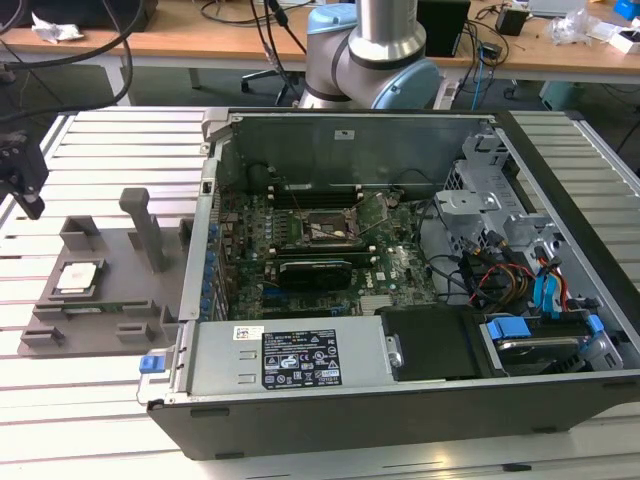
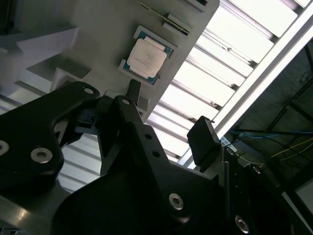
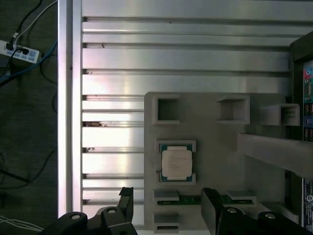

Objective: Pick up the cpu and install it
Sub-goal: 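Pick up the cpu and move it towards the insertion slot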

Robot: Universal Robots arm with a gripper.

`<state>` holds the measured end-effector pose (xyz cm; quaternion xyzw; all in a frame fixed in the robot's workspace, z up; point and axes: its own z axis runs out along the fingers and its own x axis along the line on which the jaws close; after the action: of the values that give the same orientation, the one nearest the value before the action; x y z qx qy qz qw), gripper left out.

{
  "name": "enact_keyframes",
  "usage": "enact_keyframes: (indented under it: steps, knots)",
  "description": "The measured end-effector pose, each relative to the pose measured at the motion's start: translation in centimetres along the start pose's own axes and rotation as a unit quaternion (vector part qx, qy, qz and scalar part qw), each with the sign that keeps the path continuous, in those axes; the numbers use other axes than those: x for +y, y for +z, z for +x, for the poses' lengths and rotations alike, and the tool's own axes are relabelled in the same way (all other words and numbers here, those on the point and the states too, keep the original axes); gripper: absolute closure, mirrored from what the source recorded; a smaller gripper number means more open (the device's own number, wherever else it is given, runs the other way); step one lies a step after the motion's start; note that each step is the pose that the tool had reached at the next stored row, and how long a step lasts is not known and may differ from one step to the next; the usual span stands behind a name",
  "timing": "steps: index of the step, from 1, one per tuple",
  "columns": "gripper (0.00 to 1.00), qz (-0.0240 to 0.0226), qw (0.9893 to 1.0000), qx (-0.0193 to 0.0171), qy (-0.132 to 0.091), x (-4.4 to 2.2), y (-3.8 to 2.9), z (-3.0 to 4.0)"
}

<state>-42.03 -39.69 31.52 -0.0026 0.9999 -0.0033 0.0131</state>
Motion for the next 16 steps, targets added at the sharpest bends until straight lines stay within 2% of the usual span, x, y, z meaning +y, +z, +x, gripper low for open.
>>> enact_keyframes:
  steps: [7, 8, 10, 11, 16]
  knots:
    - [0.34, 0.0, 1.0, -0.0001, 0.0, 0.0, 0.29, 0.01]
    - [0.34, 0.0002, 1.0, 0.0, 0.0, 0.0, 0.6, 0.01]
    - [0.34, 0.0042, 1.0, 0.0, -0.002, 0.01, 1.2, -0.33]
    - [0.34, 0.0042, 1.0, 0.0001, -0.002, 0.01, 1.37, -0.4]
    - [0.34, 0.0042, 1.0, 0.0, -0.002, 0.01, 1.57, -0.47]
